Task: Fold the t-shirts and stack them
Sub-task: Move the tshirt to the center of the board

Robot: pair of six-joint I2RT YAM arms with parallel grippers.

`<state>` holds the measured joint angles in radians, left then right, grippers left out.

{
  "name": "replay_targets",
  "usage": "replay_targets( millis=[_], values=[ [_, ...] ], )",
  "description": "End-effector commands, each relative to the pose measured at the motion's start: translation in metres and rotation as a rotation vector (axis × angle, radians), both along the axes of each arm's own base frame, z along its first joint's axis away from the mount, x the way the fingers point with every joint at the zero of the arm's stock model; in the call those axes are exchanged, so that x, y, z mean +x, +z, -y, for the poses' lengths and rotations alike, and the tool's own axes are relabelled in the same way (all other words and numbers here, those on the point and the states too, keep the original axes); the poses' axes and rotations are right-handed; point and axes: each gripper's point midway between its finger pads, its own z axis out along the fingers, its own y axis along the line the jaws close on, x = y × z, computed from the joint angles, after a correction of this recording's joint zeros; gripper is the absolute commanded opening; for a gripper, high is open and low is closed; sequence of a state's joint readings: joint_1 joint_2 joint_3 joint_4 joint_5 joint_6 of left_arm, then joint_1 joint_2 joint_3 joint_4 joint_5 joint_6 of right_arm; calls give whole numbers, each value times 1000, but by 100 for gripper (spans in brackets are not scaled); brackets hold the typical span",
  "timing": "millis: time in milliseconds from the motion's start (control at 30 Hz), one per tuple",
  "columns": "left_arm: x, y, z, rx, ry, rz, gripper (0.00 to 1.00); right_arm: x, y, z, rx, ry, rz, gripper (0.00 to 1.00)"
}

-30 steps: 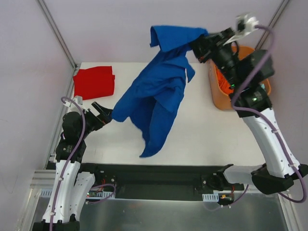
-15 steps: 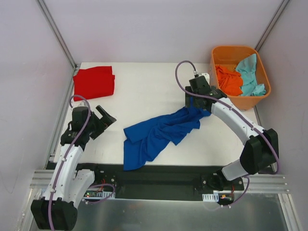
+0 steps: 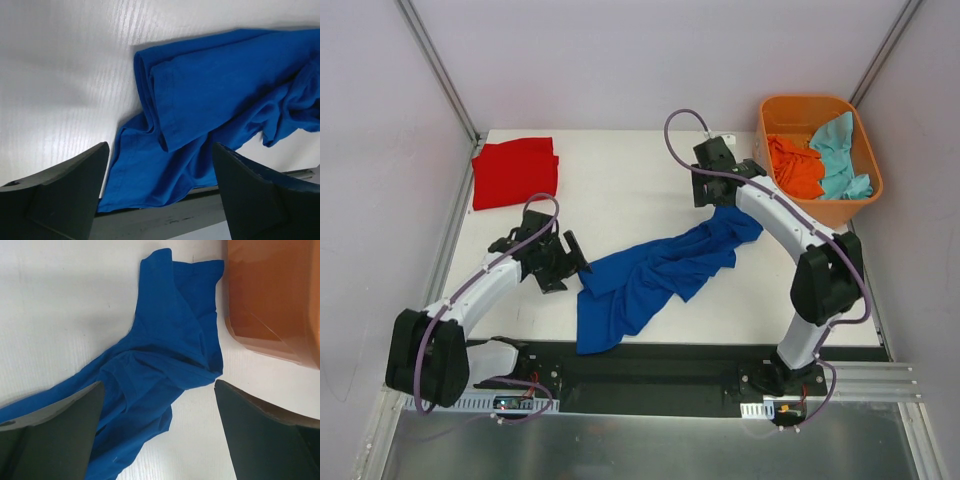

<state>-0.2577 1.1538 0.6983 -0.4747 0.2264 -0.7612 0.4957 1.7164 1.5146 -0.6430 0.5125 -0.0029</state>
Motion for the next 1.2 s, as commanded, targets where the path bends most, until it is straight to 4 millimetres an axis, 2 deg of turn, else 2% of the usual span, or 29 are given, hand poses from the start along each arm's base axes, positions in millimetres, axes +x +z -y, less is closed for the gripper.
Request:
replay_targets(
  millis=[0,133,400,467,500,533,567,600,633,700,733,800,833,900,933,1000,1100,1133,1167],
  values=[
    [9,-10,11,-9,6,-44,79,11,-2,4,-56,-20,-15,96],
    [28,-12,25,-27,-26,-42,62,16,-13,5,-64,-29,-34,96],
    [55,-31,20,58,-3,-67,52,25,-32,17,-72,-65,-65,96],
    [60,-34,19,75,-1,-65,48,34,-35,17,-59,-72,-60,96],
    [60,-39,19,84,-4,-83,42,36,-38,15,-49,-66,-64,96],
    [60,-41,19,82,-6,-90,41,41,-45,16,-48,-73,-76,96],
    [60,-43,20,84,-8,-98,38,49,-42,14,-36,-73,-64,97],
    [59,-48,20,87,-15,-116,31,53,-43,13,-35,-74,-64,97],
    [60,-49,21,82,-19,-120,28,59,-53,16,-45,-84,-77,97],
    [60,-50,26,65,-41,-129,17,76,-50,16,-37,-99,-52,98],
    [63,-49,27,63,-46,-122,0,82,-63,21,-41,-118,-70,98],
    [66,-43,27,61,-52,-99,0,98,-63,21,-12,-128,-56,99],
    [67,-41,26,69,-47,-90,0,104,-73,27,-10,-142,-71,96],
    [70,-31,21,86,-32,-44,0,113,-78,30,11,-147,-74,95],
    [69,-29,19,92,-28,-36,0,115,-86,31,14,-149,-88,94],
    [69,-20,17,94,-26,-1,0,119,-94,28,37,-120,-100,94],
    [68,-12,15,92,-24,29,0,120,-111,24,35,-76,-139,81],
    [68,-10,16,87,-25,34,0,120,-118,21,37,-69,-155,56],
    [68,-7,16,83,-29,46,0,117,-120,21,46,-71,-168,46]
  ],
)
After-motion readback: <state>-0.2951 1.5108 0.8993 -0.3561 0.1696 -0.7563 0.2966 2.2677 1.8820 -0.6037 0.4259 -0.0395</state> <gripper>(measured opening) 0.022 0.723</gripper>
